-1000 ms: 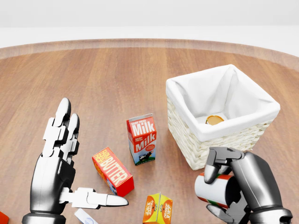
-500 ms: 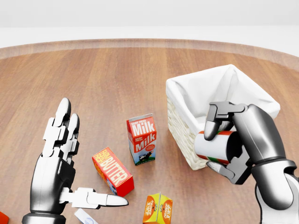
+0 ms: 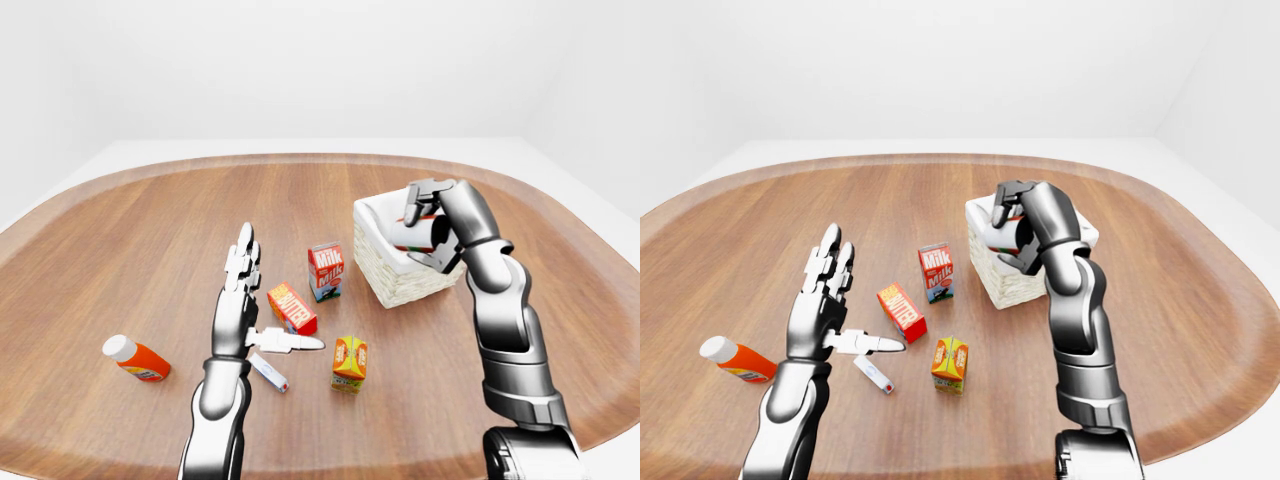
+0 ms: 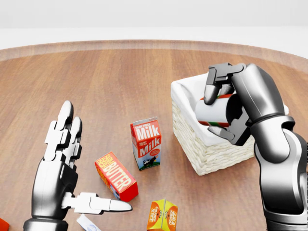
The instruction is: Pick up the alphabet soup and the tomato sauce, and put them in the basket.
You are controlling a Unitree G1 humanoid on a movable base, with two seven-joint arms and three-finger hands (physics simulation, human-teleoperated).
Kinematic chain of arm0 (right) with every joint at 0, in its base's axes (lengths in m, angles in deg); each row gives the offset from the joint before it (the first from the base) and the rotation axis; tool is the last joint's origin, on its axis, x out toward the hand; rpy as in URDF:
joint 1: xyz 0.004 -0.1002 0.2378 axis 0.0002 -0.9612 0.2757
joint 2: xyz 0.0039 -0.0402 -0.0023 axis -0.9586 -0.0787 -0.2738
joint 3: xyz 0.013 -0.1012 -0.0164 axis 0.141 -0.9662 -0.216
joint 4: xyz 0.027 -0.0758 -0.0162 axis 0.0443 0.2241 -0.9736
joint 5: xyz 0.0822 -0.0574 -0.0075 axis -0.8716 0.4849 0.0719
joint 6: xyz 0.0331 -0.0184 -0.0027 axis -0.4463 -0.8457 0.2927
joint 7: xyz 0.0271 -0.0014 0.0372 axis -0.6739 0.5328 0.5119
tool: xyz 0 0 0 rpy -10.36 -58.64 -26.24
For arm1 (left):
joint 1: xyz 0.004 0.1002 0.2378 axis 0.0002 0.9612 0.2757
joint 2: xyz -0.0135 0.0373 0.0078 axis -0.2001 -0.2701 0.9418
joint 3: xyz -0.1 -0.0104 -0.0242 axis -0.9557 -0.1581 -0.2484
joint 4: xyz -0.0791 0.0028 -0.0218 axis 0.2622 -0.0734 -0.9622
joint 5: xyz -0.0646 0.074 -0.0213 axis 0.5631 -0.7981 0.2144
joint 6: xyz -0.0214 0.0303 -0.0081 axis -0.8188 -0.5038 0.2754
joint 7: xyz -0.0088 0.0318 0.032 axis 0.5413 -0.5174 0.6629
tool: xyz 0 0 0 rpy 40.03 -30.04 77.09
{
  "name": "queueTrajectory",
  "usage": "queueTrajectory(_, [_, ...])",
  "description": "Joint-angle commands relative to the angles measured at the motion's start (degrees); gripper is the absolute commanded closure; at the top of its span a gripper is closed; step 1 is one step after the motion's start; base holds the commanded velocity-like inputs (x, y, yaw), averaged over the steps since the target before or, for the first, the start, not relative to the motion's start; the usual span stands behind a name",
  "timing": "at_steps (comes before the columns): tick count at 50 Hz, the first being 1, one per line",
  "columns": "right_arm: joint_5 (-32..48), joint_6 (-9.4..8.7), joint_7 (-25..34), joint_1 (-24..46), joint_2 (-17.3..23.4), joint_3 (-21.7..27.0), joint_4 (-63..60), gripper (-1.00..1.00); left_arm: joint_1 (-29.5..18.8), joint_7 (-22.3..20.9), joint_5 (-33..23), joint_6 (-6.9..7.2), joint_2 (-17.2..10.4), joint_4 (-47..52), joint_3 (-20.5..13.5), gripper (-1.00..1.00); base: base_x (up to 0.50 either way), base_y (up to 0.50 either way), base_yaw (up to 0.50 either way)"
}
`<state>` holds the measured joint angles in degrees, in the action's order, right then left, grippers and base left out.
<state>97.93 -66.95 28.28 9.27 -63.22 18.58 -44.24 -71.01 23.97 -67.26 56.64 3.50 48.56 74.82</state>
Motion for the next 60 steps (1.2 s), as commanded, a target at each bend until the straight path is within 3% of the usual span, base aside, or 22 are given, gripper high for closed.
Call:
queueTrajectory(1, [-1.5,0.00,-3.1,8.0,1.6,-0.4,8.8,1.00,-0.1,-0.2,-0.8,0.15,-0.3,-0.5,-0.1,-1.00,0.00,0.00,0.00])
queueTrajectory(7, [-1.9,0.00,-5.1,12.4,2.6,-0.7,16.2,1.00,-0.1,-0.2,-0.9,-0.03,-0.3,-0.7,0.0,-1.00,0.00,0.00,0.00])
queueTrajectory(8, [-2.1,0.00,-5.7,13.5,2.8,-0.7,18.3,1.00,-0.1,-0.1,-0.9,-0.59,-0.3,-1.2,0.0,-1.00,0.00,0.00,0.00])
queueTrajectory(25, [-2.7,0.00,-12.8,24.2,4.3,-2.2,41.3,1.00,0.0,-0.1,-0.9,0.17,-0.3,-0.4,0.1,-1.00,0.00,0.00,0.00])
queueTrajectory(29, [-2.6,1.70,-15.1,27.0,4.4,-2.8,48.6,1.00,0.0,-0.1,-0.8,0.06,-0.3,-0.5,0.1,-1.00,0.00,0.00,0.00])
queueTrajectory(30, [-2.5,2.83,-16.1,28.3,4.5,-2.9,51.6,1.00,0.0,-0.1,-0.9,0.19,-0.3,-0.3,0.1,-1.00,0.00,0.00,0.00])
queueTrajectory(42, [-1.4,7.25,-21.2,34.7,4.9,-4.2,66.1,1.00,0.1,-0.2,-0.8,0.13,-0.3,-0.4,0.1,-1.00,0.00,0.00,0.00])
queueTrajectory(60, [-0.2,7.79,-24.7,40.3,4.7,-4.7,78.0,1.00,0.0,-0.1,-0.8,-0.22,-0.2,-0.8,0.1,-1.00,0.00,0.00,0.00])
